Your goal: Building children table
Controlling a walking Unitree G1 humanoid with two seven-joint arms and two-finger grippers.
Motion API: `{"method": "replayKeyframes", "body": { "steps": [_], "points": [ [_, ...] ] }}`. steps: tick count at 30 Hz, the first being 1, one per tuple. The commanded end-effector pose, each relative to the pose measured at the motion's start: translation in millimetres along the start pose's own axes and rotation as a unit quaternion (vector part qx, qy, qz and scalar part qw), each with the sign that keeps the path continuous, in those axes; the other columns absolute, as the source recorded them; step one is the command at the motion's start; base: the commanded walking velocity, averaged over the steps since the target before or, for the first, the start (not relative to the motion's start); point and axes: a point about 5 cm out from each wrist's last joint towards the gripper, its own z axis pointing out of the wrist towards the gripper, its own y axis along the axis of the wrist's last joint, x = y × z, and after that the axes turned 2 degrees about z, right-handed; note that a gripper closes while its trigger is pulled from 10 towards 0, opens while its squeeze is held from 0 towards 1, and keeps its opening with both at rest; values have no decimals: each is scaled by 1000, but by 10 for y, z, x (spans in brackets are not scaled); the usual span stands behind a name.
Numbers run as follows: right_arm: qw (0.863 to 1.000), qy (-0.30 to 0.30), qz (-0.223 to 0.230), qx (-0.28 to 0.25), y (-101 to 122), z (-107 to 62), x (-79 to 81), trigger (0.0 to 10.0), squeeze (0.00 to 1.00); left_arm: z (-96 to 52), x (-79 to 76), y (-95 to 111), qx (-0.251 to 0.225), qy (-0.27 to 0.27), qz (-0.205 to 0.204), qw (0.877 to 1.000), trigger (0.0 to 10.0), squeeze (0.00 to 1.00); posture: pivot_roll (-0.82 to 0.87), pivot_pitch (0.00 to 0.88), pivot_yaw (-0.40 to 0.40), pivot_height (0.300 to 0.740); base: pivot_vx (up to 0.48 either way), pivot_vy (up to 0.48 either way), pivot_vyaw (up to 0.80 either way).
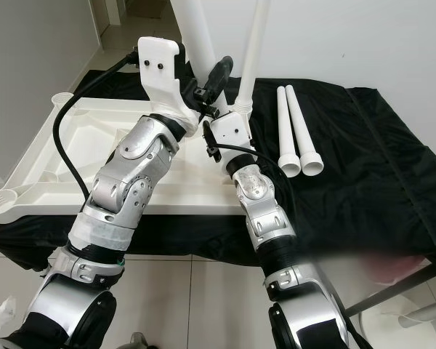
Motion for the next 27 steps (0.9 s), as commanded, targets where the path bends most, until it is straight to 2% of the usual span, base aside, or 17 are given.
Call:
{"method": "replayKeyframes", "body": {
  "steps": [1,2,3,4,9,10,13,16,19,27],
  "points": [
    [1000,-16,6,10,-14,27,-47,7137,0,-2,-113,85,-20,-28,-5,999,10000,0,39,25,-47,740,0,0,0],
    [1000,-21,10,13,-18,32,-56,10000,0,-4,-115,91,-22,-31,-14,999,10000,957,39,27,-46,740,0,0,0],
    [1000,-21,10,13,-18,32,-56,10000,0,-4,-115,91,-22,-31,-14,999,10000,957,39,27,-46,740,0,0,0],
    [999,-28,20,19,-36,34,-64,10000,0,-8,-122,106,-27,-36,-27,999,10000,1000,37,26,-46,740,0,0,0],
    [998,-40,36,28,-70,31,-83,10000,0,-12,-145,130,-34,-43,-37,998,10000,1000,38,28,-47,740,0,0,0],
    [996,-48,61,35,-97,22,-90,10000,0,-15,-171,142,-37,-50,-41,997,10000,0,36,30,-47,740,0,0,0],
    [996,-51,69,37,-103,20,-92,10000,0,-15,-177,145,-38,-51,-43,997,10000,0,36,30,-47,740,0,0,0],
    [991,-73,102,47,-149,3,-163,10000,0,-22,-179,158,-41,-51,-63,996,10000,0,35,34,-47,740,0,0,0],
    [989,-84,114,51,-168,-10,-201,10000,0,-32,-163,150,-39,-44,-66,996,10000,0,33,35,-45,740,0,0,0],
    [979,-124,154,52,-220,-100,-321,10000,0,-140,-39,10,-9,-12,-52,999,10000,0,26,46,-39,740,0,0,0]
  ]
}}
